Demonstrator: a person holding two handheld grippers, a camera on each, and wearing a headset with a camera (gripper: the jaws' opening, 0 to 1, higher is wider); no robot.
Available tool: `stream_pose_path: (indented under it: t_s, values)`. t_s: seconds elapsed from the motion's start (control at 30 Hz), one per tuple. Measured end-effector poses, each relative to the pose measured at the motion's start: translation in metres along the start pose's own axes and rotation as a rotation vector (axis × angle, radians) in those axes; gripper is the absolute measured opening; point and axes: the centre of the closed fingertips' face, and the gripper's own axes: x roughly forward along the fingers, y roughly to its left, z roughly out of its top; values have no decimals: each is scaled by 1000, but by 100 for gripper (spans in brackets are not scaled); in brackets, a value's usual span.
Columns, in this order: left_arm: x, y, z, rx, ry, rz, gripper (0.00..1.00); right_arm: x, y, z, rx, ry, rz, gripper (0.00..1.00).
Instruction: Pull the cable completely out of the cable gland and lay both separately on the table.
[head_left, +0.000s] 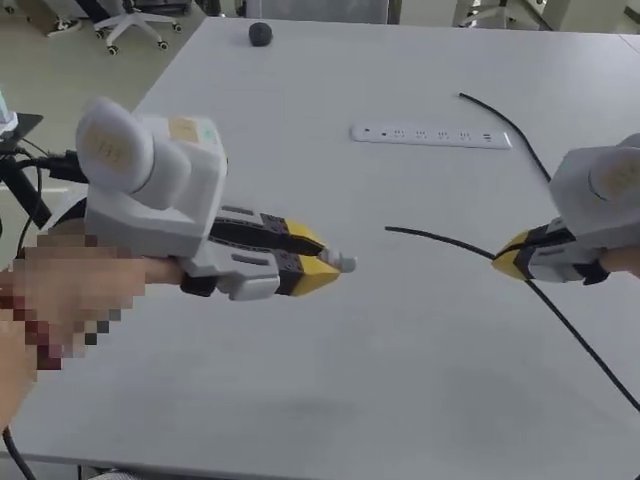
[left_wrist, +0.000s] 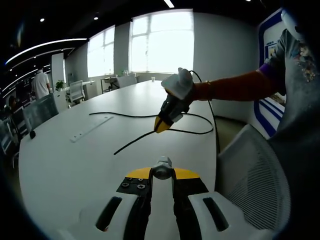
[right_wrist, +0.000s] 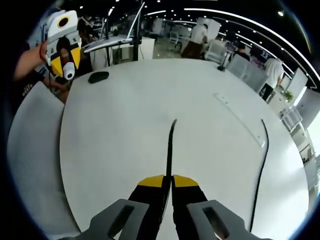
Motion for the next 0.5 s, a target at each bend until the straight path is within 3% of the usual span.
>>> stream_pose_path:
  t_s: [0.17,0.27,0.37,0.5]
  values:
    - [12,3,-5,-8,7,1,16,17,-25,1,56,9,-50,0]
    - [15,2,-7,3,16,-5,16,29,-49,-3,118,14,-102,0]
    - [17,3,-9,8,24,-5,16,42,-57,-7,160,30,-102,0]
    - [19,3,-13,3,27,-8,16,57,-58,-19,160,90,-107,0]
